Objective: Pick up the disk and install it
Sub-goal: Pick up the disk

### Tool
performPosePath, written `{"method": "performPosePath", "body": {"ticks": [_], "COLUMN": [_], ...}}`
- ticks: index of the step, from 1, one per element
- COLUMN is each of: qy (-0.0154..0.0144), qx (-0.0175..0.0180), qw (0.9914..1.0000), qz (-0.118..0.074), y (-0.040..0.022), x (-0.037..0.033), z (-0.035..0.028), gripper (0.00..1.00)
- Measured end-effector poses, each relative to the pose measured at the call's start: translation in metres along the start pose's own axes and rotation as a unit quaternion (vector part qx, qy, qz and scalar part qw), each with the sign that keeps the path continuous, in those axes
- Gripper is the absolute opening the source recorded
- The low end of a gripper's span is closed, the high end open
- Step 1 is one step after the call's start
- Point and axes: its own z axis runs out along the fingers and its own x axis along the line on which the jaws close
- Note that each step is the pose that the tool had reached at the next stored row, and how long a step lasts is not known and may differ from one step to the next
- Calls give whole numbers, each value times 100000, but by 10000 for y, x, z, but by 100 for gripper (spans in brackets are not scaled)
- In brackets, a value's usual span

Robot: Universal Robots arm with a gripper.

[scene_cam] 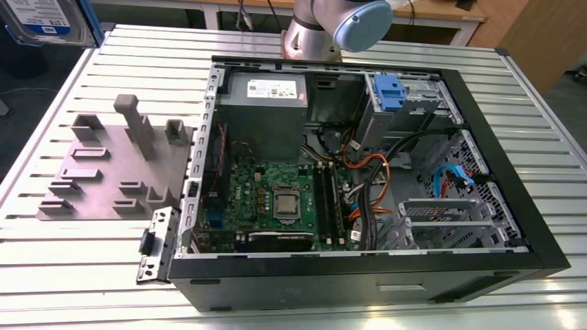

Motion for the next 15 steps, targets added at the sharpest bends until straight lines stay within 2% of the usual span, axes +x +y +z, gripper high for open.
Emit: {"method": "performPosePath", "body": {"ticks": [11,15], "qy": [-2,-1], "qx": [7,2], "qw": [100000,100000], "qz": [2,1], "y": [0,-44], "x": [0,-1], "z": [-27,-28], "gripper": [37,37]}}
